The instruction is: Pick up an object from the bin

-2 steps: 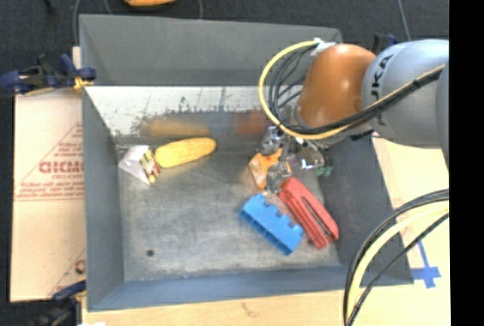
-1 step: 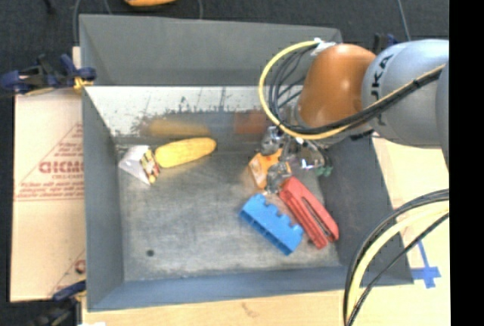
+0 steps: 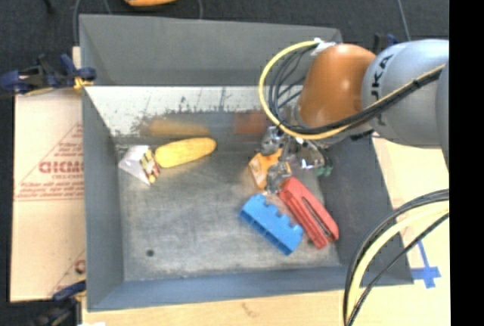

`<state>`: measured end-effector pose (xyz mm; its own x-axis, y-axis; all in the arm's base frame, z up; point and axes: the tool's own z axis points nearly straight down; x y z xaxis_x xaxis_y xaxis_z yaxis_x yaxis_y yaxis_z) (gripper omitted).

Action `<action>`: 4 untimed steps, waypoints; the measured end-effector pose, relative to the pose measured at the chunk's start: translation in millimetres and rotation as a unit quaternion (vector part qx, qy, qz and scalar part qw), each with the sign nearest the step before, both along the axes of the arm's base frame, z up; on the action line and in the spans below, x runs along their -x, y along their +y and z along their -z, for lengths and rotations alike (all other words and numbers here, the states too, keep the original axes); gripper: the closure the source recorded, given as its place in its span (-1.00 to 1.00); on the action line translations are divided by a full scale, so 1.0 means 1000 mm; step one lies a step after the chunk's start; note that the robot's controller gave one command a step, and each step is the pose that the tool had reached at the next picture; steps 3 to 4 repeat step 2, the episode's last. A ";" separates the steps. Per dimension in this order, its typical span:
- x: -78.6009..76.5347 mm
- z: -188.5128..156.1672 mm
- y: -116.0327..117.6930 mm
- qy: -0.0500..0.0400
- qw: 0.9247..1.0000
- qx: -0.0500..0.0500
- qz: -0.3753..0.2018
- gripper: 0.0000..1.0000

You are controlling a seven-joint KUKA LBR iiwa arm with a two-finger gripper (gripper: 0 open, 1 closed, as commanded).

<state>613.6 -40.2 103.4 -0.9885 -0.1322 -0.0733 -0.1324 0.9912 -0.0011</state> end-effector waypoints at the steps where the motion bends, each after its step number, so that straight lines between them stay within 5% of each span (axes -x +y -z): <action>1: 0.000 0.000 0.000 0.000 1.000 0.000 0.000 1.00; 4: 0.000 0.000 0.000 0.000 1.000 0.000 0.000 1.00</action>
Offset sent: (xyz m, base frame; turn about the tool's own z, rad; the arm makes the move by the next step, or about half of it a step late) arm -0.0019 0.0019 0.0731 0.0047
